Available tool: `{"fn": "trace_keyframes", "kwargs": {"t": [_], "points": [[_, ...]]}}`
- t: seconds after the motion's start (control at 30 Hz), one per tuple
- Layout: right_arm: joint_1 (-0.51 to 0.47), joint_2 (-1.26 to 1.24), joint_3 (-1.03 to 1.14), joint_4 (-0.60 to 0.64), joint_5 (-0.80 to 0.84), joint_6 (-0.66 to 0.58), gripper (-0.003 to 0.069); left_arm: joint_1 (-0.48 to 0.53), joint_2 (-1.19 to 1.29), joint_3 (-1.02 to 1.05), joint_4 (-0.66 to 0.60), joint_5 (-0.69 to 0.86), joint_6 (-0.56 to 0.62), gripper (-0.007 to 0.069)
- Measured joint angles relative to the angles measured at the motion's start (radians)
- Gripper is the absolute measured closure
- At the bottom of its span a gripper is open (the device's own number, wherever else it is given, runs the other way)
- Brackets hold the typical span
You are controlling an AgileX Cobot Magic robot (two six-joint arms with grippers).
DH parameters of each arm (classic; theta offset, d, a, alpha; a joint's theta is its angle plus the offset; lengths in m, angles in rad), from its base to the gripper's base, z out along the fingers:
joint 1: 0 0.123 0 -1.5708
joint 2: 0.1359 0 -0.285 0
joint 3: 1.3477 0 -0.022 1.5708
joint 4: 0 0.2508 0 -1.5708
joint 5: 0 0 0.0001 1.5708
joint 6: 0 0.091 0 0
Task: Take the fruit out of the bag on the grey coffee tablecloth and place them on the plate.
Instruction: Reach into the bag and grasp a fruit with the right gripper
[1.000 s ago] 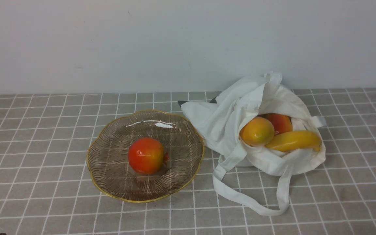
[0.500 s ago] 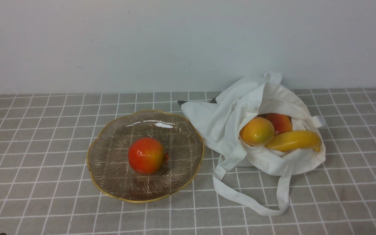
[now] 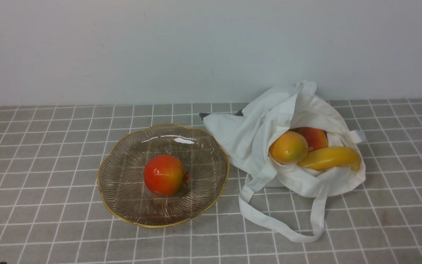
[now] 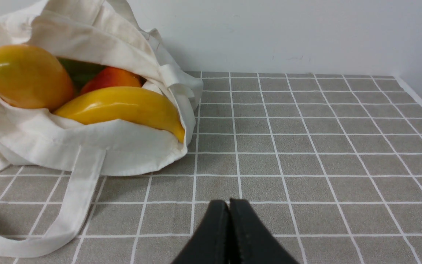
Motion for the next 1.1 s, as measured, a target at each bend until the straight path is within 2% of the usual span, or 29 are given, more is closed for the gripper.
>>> {"fn": "trace_keyframes", "kwargs": {"t": [0.07,0.23,0.33,0.63,0.73,0.8,0.83,0.87,0.9,1.1], "points": [[0.000,0.000,0.002,0.035,-0.022,0.016,0.0673,0.000,0.000,0.000,0.000,0.000,0.000,0.0632],[0.001,0.000,0.008,0.321,-0.242,0.164,0.0673,0.000,0.000,0.000,0.000,0.000,0.000,0.0632],[0.001,0.000,0.008,0.461,-0.335,0.203,0.0673,0.000,0.000,0.000,0.000,0.000,0.000,0.0632],[0.003,0.000,-0.009,0.530,-0.426,0.203,0.0673,0.000,0.000,0.000,0.000,0.000,0.000,0.0632],[0.022,0.006,-0.106,0.517,-0.377,0.198,0.0673,0.000,0.000,0.000,0.000,0.000,0.000,0.0632],[0.044,0.080,-0.266,0.459,-0.239,0.165,0.0673,0.000,0.000,0.000,0.000,0.000,0.000,0.0632],[0.046,0.090,-0.280,0.459,-0.239,0.165,0.0673,0.000,0.000,0.000,0.000,0.000,0.000,0.0632],[0.056,0.147,-0.353,0.431,-0.161,0.144,0.0673,0.000,0.000,0.000,0.000,0.000,0.000,0.0632],[0.073,0.286,-0.490,0.385,0.013,0.094,0.0673,0.000,0.000,0.000,0.000,0.000,0.000,0.0632],[0.085,0.646,-0.738,0.359,0.362,-0.066,0.0673,0.000,0.000,0.000,0.000,0.000,0.000,0.0632]]}}
